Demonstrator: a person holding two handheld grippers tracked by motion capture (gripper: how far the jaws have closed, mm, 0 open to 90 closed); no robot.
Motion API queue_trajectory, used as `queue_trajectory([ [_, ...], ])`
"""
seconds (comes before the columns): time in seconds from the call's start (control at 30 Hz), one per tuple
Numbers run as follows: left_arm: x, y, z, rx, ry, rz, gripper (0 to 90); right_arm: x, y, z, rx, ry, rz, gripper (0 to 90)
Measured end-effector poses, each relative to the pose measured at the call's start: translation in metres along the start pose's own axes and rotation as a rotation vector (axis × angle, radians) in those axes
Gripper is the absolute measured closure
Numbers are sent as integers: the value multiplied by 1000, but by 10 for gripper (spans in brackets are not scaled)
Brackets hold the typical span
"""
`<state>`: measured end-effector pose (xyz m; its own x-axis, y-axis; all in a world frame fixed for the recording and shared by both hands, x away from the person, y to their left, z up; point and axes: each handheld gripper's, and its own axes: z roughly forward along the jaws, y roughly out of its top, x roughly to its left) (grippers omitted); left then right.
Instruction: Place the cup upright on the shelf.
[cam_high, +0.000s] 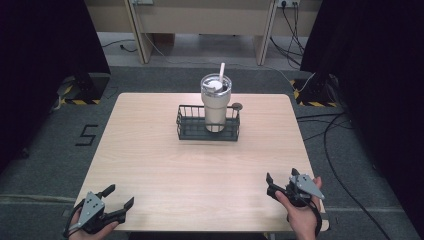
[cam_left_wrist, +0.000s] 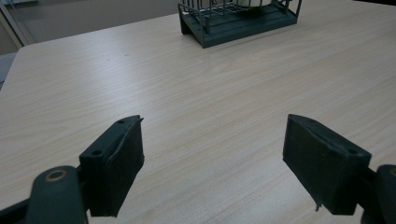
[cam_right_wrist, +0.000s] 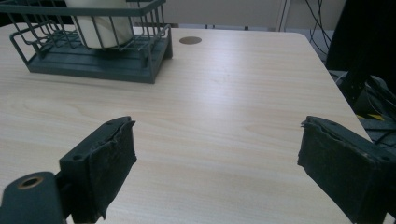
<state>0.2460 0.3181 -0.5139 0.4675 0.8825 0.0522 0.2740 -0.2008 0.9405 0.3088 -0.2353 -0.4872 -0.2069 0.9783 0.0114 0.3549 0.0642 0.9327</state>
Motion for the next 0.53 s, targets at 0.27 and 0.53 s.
queue_trajectory([
  [0.27,0,0,0,-1,1,1,197,-5,-7,-4,8,-16,14,117],
  [0.53,0,0,0,-2,5,5,198,-3,-10,-3,14,-9,17,122],
])
